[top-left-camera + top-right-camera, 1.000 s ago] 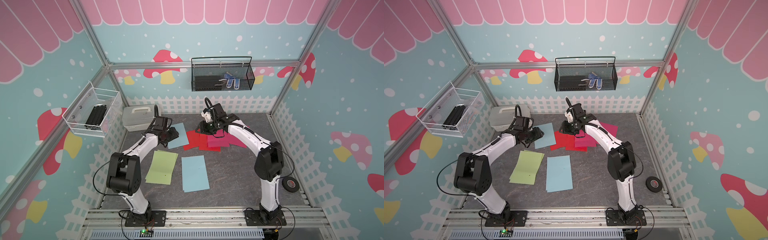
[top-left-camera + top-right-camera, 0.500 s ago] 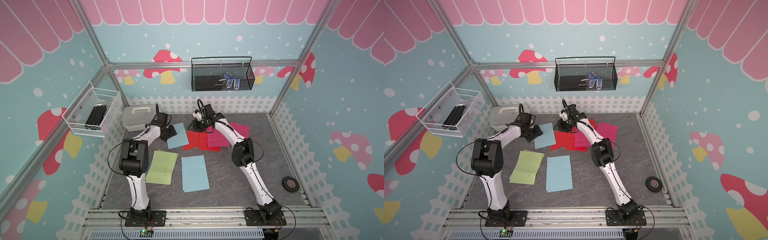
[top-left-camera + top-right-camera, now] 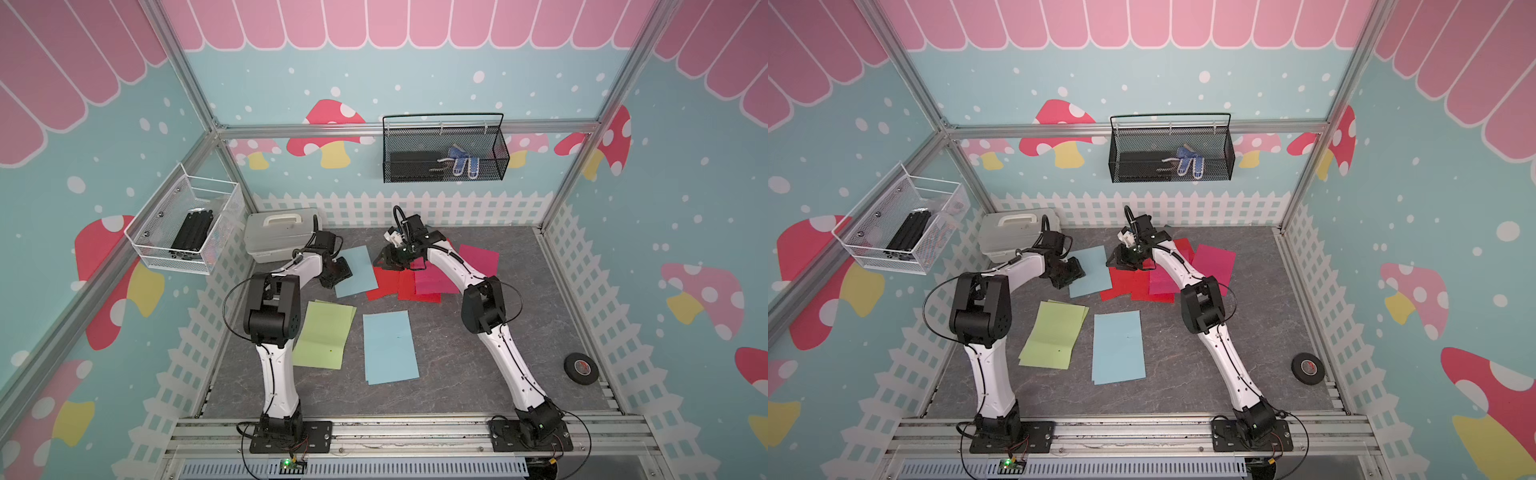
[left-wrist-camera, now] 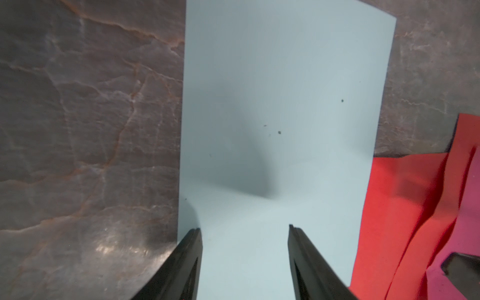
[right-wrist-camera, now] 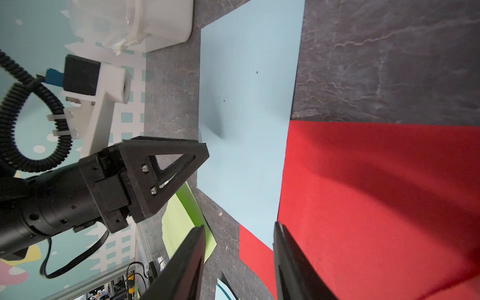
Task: Sort the scattered colored papers by color
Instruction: Pick up the colored paper from the center of the board.
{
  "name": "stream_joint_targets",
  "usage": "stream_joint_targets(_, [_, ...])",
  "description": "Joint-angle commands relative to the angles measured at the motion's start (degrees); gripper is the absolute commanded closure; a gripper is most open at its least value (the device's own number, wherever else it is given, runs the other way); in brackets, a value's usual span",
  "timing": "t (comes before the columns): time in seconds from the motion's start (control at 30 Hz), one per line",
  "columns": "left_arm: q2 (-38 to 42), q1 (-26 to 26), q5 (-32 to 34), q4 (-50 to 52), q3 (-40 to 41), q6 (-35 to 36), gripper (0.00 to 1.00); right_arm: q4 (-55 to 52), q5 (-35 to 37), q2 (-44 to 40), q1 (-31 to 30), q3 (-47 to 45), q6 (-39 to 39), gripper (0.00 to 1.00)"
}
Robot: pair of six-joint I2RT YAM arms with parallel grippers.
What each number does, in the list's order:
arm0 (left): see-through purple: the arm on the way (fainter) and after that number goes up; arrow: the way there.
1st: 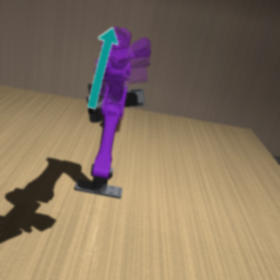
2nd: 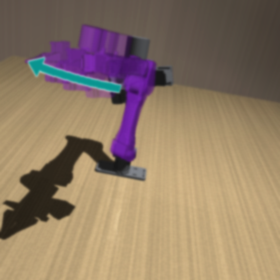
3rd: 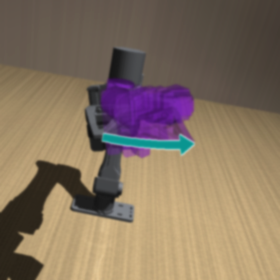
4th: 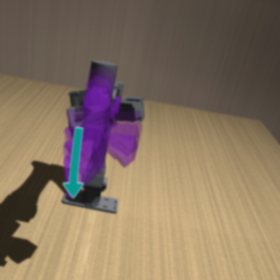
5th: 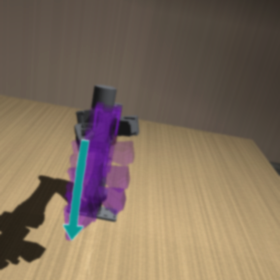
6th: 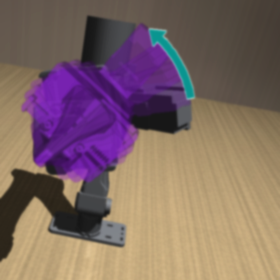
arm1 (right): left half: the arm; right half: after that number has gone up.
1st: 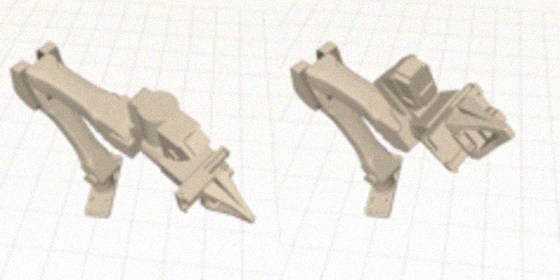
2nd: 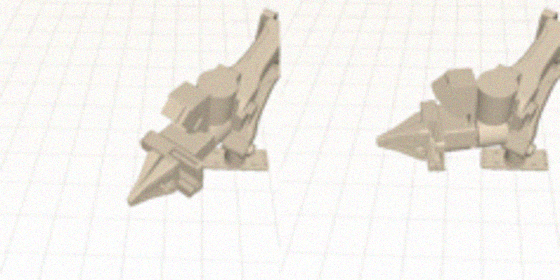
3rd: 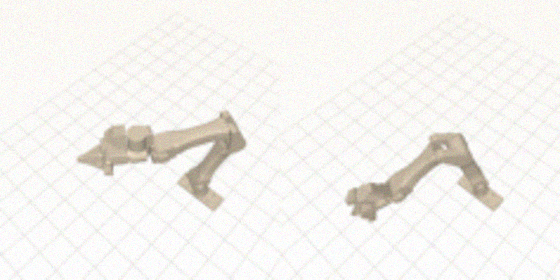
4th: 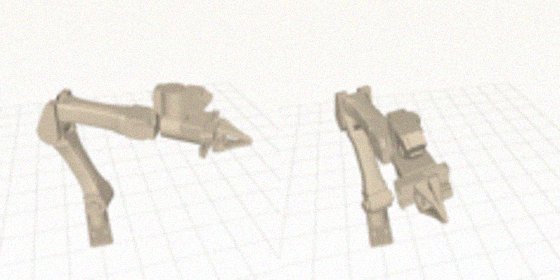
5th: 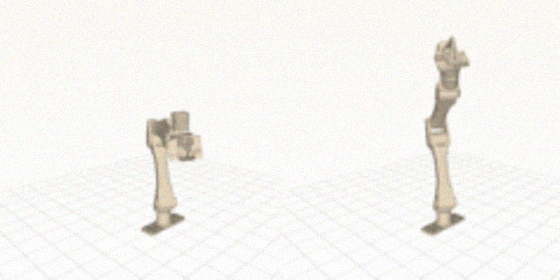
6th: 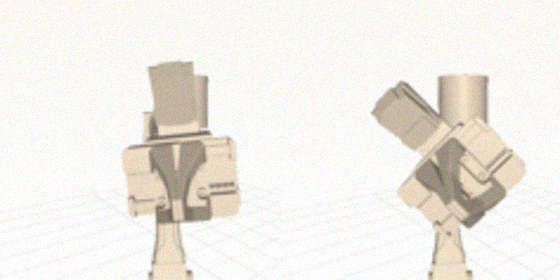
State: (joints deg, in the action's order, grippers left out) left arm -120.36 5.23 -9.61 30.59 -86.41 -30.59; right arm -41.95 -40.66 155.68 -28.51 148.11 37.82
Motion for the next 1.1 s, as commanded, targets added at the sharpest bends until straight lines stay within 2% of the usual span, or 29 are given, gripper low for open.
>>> stream_joint_targets(0.0, [-1.3, -0.5, 1.2, 0.3, 0.3, 0.6, 0.44, 0.5, -0.8, 1.8, -0.4, -1.1, 0.3, 0.55])
stream_joint_targets(1.07, [-6.1, 2.2, -1.6, 0.1, -0.6, 0.0, 0.44, 1.4, -1.3, 5.0, -0.9, -4.4, 1.0, 0.57])
